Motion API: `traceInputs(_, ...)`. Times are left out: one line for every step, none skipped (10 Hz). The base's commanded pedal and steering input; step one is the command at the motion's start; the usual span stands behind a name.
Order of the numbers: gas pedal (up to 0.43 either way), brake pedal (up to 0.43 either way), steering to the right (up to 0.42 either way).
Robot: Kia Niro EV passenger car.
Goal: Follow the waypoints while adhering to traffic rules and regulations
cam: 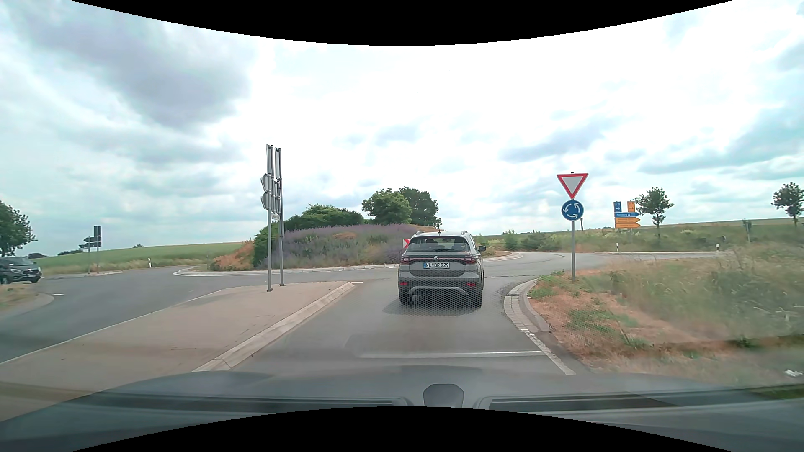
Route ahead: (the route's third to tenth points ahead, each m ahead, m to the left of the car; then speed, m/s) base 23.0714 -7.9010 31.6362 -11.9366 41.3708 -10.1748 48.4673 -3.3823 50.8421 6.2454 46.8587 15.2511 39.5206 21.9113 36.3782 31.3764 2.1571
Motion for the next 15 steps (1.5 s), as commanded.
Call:
traceInputs(0.398, 0.0, 0.006)
traceInputs(0.378, 0.0, 0.005)
traceInputs(0.339, 0.0, 0.005)
traceInputs(0.299, 0.0, 0.006)
traceInputs(0.228, 0.0, 0.005)
traceInputs(0.177, 0.0, 0.005)
traceInputs(0.157, 0.0, 0.005)
traceInputs(0.138, 0.0, 0.006)
traceInputs(0.138, 0.0, 0.005)
traceInputs(0.11, 0.0, 0.005)
traceInputs(0.0, 0.0, 0.005)
traceInputs(0.0, 0.0, 0.008)
traceInputs(0.0, 0.0, 0.012)
traceInputs(0.0, 0.0, 0.018)
traceInputs(0.0, 0.0, 0.02)
